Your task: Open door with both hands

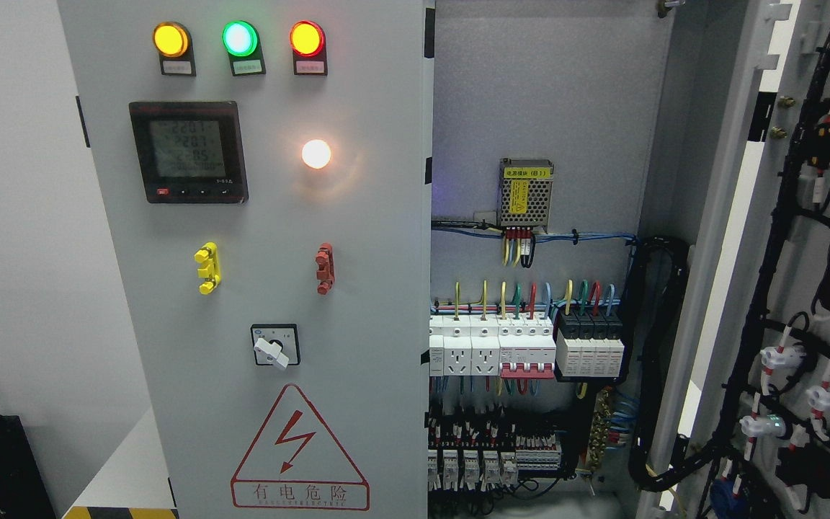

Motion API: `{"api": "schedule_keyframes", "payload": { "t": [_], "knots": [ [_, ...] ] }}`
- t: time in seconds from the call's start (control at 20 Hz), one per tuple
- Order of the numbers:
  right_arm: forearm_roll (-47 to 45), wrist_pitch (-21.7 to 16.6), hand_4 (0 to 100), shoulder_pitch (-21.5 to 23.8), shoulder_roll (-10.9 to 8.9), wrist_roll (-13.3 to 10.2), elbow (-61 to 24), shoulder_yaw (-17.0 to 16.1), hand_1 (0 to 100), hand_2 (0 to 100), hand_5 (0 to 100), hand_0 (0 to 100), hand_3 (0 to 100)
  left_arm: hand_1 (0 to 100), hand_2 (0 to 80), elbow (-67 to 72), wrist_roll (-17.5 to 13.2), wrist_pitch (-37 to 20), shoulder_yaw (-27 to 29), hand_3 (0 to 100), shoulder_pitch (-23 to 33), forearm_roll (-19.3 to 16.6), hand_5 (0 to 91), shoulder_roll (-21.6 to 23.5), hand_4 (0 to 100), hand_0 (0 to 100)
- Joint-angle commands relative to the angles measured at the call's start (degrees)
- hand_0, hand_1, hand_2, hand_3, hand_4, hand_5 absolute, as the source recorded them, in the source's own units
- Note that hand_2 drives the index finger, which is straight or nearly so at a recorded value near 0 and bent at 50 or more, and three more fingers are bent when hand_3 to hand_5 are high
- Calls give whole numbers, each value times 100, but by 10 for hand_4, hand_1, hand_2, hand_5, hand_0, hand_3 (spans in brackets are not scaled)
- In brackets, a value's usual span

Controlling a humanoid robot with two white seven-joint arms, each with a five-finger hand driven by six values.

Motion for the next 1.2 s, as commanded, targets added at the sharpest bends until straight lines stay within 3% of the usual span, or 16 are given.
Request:
{"api": "schedule_keyframes", "payload": {
  "t": [0.0, 0.35, 0.55, 0.7, 0.95, 1.15],
  "knots": [
    [-176, -1, 0, 0, 0, 11, 0, 0, 389, 0, 0, 120, 0, 389, 0, 765, 10, -98, 1134, 0, 1163, -760, 0, -345, 0, 120],
    [-176, -1, 0, 0, 0, 11, 0, 0, 389, 0, 0, 120, 0, 389, 0, 1828, 19, -502, 1617, 0, 2043, -1683, 0, -1206, 0, 120],
    [-176, -1, 0, 0, 0, 11, 0, 0, 389, 0, 0, 120, 0, 389, 0, 2978, 10, -529, 1635, 0, 1991, -1807, 0, -1593, 0, 120],
    [-176, 8, 0, 0, 0, 11, 0, 0, 389, 0, 0, 120, 0, 389, 0, 4137, 10, -529, 1574, 0, 1614, -1825, 0, -1944, 0, 120],
    [-176, -1, 0, 0, 0, 11, 0, 0, 389, 0, 0, 120, 0, 389, 0, 7053, 10, -546, 1574, 0, 271, -2553, 0, -2639, 0, 120],
    [-176, -1, 0, 0, 0, 3, 0, 0, 389, 0, 0, 120, 0, 389, 0, 8350, 19, -546, 1565, 0, -408, -2607, 0, -3043, 0, 120]
  ]
}}
